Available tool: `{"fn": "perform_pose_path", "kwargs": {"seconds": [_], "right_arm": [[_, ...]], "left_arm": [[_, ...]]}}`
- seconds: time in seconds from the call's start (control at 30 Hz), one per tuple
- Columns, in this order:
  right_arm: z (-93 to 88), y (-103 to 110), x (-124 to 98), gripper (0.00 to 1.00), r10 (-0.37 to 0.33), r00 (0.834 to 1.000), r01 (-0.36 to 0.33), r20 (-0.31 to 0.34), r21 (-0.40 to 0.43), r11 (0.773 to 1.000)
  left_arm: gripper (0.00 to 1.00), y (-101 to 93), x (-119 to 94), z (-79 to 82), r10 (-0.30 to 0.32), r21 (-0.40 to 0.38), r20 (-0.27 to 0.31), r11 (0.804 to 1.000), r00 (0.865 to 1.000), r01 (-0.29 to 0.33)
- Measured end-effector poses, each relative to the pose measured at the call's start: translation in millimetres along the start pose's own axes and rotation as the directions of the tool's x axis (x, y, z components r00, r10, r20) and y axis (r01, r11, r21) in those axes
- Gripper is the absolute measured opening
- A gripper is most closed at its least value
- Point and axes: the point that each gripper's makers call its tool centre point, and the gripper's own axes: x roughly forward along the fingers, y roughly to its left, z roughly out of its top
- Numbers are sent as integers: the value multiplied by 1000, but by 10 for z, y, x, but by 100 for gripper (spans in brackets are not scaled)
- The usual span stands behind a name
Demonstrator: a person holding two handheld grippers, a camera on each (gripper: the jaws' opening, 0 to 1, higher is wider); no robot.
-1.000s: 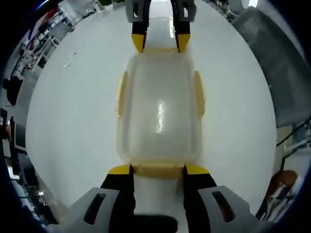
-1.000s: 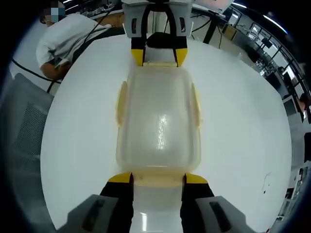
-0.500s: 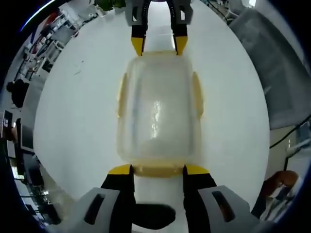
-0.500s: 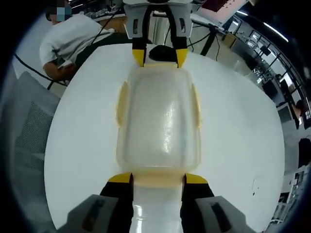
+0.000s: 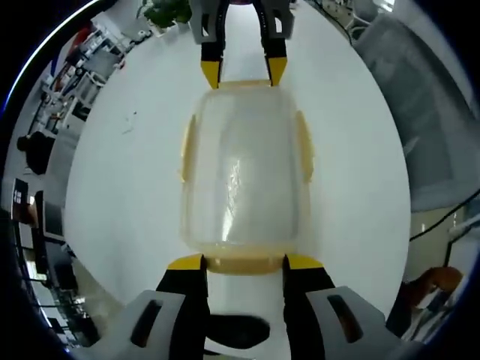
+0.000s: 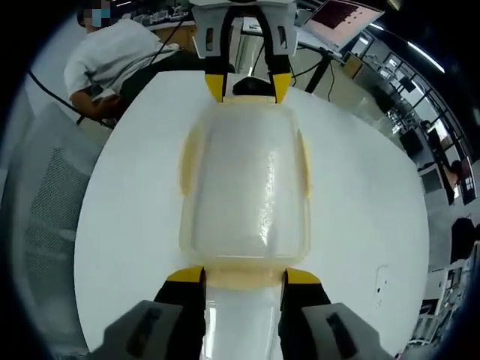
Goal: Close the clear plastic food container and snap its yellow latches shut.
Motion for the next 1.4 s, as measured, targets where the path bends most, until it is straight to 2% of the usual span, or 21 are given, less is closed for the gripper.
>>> {"fn": "perform_pose_path", "kwargs": {"seconds": [0.27, 0.67, 1.4], "right_arm": [[-91, -3, -162, 35, -24, 1000, 24, 6, 2, 1000], [-341, 2, -320, 35, -37, 999, 37, -11, 8, 999], [-853, 13, -450, 35, -32, 999, 33, -32, 26, 999]], "left_arm": [[36, 19, -93, 168, 37, 13, 10, 999, 999, -37], [36, 32, -75, 465, 47, 11, 28, 999, 998, -48], [36, 62, 137, 952, 21, 28, 55, 999, 998, -23]]}}
